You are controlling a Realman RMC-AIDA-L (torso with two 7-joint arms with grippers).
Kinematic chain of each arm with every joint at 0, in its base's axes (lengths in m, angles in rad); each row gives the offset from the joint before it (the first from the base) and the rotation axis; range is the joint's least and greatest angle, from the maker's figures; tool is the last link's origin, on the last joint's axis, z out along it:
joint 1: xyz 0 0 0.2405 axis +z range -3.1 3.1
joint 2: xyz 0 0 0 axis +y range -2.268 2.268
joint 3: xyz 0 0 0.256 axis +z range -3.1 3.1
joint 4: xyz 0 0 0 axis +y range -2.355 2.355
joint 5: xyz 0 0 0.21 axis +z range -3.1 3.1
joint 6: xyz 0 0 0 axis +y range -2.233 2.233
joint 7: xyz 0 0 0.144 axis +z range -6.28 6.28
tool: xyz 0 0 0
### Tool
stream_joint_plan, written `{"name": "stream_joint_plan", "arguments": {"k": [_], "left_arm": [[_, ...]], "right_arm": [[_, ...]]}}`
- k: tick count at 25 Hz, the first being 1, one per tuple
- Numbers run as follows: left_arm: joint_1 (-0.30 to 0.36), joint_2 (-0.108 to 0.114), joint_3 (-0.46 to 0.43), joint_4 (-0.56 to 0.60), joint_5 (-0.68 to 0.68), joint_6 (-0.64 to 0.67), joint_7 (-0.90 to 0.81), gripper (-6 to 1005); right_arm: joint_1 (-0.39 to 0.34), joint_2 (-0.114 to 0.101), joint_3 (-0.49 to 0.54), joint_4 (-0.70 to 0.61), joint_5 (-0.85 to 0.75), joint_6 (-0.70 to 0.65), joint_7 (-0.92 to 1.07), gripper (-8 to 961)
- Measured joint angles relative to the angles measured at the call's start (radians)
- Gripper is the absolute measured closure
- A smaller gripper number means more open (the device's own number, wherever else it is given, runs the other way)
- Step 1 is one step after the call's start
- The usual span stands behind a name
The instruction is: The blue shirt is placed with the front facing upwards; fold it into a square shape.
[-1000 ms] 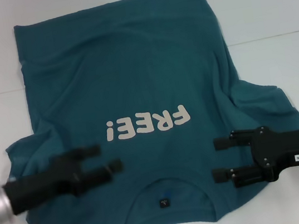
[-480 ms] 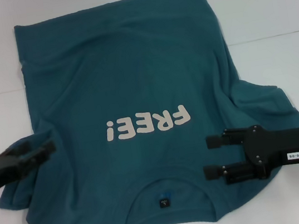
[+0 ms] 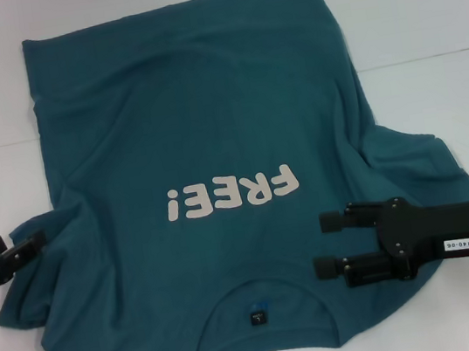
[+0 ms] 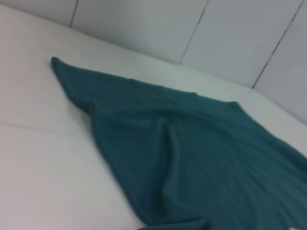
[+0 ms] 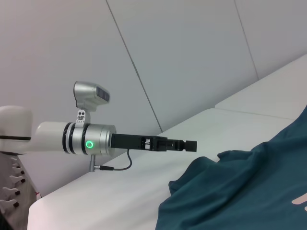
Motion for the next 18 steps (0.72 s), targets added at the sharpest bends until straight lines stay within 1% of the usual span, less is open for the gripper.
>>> {"name": "stream_joint_plan", "arguments": {"k": [5, 8, 18], "left_arm": [[-0.004, 0.000, 0.016, -0.008, 0.009, -0.063, -0.001, 224], [-0.004, -0.004, 0.029, -0.011, 0.020, -0.095, -0.001, 227], [-0.004, -0.009, 0.039, -0.022, 0.033, -0.107, -0.001, 240]], "right_arm": [[-0.004, 0.000, 0.001, 0.001, 0.001, 0.000, 0.000, 41], [-0.005, 0.000, 0.002, 0.001, 0.001, 0.001, 0.001, 40], [-0.002, 0.000, 0.003, 0.001, 0.001, 0.002, 0.001, 40]]}}
